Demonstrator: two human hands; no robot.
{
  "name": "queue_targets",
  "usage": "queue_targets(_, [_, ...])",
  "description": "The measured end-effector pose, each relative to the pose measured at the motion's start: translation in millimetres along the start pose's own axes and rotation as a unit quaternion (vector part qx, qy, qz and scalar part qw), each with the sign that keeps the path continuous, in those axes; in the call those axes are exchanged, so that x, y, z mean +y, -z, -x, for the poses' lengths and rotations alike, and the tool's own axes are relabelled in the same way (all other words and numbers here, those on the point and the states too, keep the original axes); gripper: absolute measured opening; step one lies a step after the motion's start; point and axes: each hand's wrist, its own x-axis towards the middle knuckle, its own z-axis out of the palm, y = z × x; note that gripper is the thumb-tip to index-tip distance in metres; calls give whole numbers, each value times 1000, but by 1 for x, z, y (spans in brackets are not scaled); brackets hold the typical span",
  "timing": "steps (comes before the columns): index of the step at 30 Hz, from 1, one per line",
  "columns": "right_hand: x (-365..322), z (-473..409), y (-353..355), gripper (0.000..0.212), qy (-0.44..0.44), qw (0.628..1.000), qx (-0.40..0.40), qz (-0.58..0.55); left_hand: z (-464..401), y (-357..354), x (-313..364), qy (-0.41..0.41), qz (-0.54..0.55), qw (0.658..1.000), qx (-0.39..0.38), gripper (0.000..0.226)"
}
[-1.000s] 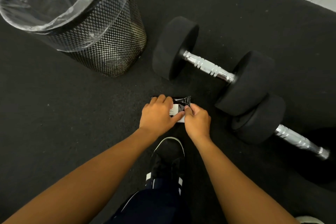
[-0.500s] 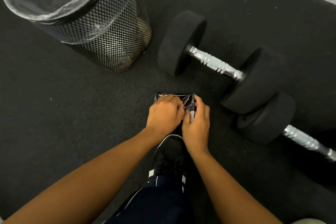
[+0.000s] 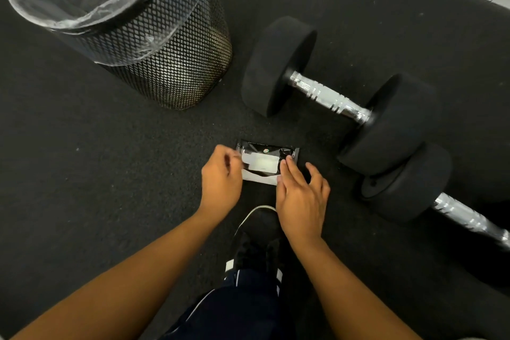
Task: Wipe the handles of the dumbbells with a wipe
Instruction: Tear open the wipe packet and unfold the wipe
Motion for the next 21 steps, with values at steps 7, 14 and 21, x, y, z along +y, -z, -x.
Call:
queue_targets(7, [-9, -3, 2, 38, 11, 1000, 13, -6, 8, 1, -1, 2, 40, 999, -26, 15])
queue_targets(14, [-21, -24, 6, 21, 48, 999, 0, -13, 8, 4, 1, -33, 24, 998, -48, 15])
queue_targets(21, [-23, -38, 7, 21, 87, 995, -43, 31, 11, 3, 0, -56, 15, 996, -71, 14])
